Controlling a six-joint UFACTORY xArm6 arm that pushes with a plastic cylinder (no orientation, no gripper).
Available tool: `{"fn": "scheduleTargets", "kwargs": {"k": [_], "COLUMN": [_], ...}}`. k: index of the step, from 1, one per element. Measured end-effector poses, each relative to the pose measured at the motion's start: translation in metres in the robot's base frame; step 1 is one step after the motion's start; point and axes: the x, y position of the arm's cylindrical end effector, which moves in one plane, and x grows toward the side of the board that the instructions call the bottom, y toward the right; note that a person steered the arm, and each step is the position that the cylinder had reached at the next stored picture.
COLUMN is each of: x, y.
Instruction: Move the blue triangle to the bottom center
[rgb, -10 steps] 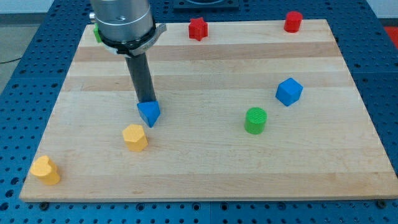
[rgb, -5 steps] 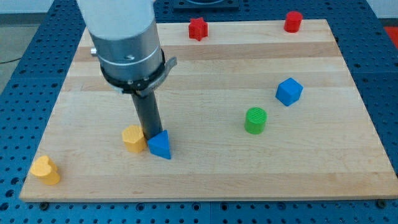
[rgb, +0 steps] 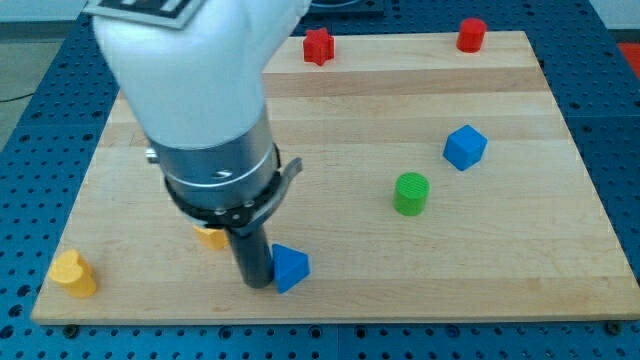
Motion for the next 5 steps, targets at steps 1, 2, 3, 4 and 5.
{"fn": "scheduleTargets", "kwargs": {"k": [1,2,3,4,5], "x": [-0.005,-0.007,-0.006,-0.006,-0.005], "y": [0.019,0.031,0.053,0.055,0.063]}}
